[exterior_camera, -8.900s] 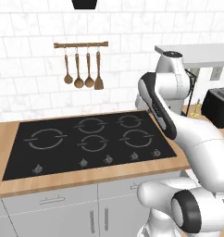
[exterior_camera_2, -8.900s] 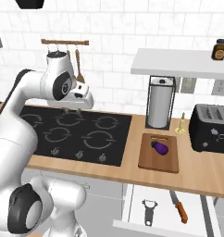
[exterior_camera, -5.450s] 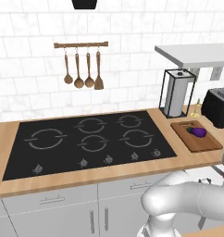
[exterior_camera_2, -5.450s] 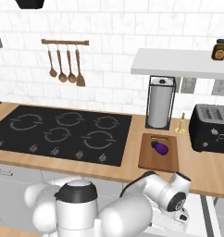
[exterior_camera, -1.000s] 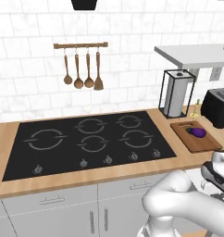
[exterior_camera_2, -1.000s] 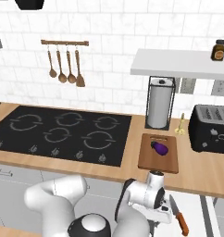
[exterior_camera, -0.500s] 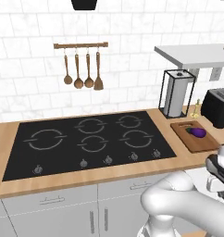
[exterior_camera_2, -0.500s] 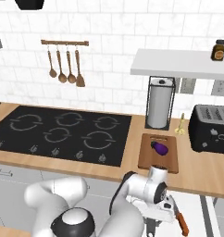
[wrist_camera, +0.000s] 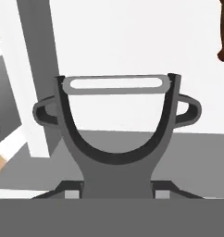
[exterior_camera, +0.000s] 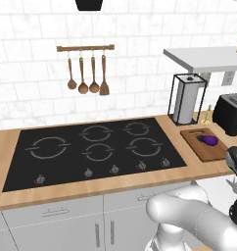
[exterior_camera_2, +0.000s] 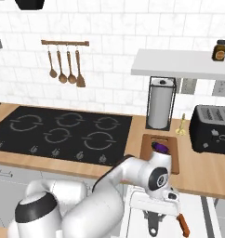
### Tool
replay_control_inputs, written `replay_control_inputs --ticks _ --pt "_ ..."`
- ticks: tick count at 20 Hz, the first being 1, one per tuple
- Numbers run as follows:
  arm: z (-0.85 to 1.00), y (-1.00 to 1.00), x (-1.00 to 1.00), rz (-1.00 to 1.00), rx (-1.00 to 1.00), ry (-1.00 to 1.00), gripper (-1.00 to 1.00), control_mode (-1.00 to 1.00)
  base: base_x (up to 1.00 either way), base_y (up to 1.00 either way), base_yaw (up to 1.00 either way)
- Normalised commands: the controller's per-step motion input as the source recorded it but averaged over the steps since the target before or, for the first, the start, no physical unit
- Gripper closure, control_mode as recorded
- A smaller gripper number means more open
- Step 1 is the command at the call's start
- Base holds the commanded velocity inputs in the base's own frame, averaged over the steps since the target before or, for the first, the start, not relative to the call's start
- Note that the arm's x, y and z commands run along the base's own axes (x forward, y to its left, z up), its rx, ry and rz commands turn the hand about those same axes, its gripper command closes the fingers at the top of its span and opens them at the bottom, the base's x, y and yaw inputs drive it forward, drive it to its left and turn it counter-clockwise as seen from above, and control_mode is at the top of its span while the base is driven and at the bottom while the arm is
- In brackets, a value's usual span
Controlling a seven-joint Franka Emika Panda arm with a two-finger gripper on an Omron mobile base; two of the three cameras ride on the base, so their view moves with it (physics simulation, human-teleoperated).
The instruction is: Place the appropriate cutting tool for cutting the eggplant skin on the cutting board.
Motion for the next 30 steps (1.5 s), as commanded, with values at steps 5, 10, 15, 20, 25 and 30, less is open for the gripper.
replay_control_inputs --ticks 5,10,15,20,25,30 --pt "1.0 0.05 -0.68 0.1 0.0 0.01 1.0 -1.0 0.0 0.0 0.0" --pt "1.0 0.08 -0.59 0.08 -0.02 0.0 1.0 -1.0 0.0 0.0 0.0" --pt "1.0 0.0 0.02 0.07 0.0 0.0 1.0 -1.0 0.0 0.0 0.0" --pt "0.64 0.0 0.73 0.06 0.0 -0.04 1.0 -1.0 0.0 0.0 0.0" --pt "0.13 -0.06 0.98 0.09 0.0 -0.04 1.0 -1.0 0.0 0.0 0.0" --pt "-0.06 -0.07 0.91 0.11 0.02 -0.03 1.0 -1.0 0.0 0.0 0.0"
